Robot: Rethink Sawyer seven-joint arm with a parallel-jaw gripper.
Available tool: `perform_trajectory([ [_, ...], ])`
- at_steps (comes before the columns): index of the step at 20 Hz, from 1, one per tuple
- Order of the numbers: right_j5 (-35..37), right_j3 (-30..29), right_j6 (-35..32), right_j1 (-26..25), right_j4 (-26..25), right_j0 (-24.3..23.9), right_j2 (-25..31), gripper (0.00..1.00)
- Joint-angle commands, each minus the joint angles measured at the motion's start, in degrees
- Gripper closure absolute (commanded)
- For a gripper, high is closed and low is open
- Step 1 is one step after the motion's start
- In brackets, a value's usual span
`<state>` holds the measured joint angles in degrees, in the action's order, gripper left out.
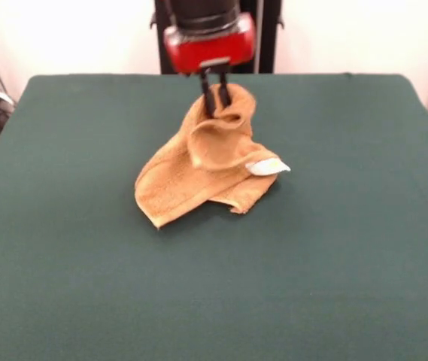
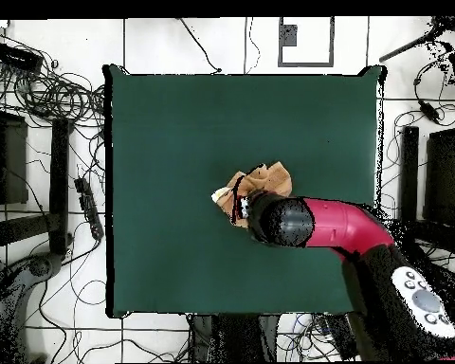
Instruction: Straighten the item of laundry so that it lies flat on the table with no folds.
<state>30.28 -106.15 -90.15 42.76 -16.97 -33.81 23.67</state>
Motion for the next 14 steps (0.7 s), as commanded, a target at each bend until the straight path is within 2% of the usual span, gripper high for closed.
perform_trajectory([
  [1,5.49,-10.42,-11.45,7.81,3.19,6.51,-2.88,1.0],
  [5,7.8,-15.4,-12.61,15.35,6.68,8.54,-5.04,1.0],
  [14,18.68,-20.28,-5.3,29.59,12.93,9.72,-7.83,1.0],
])
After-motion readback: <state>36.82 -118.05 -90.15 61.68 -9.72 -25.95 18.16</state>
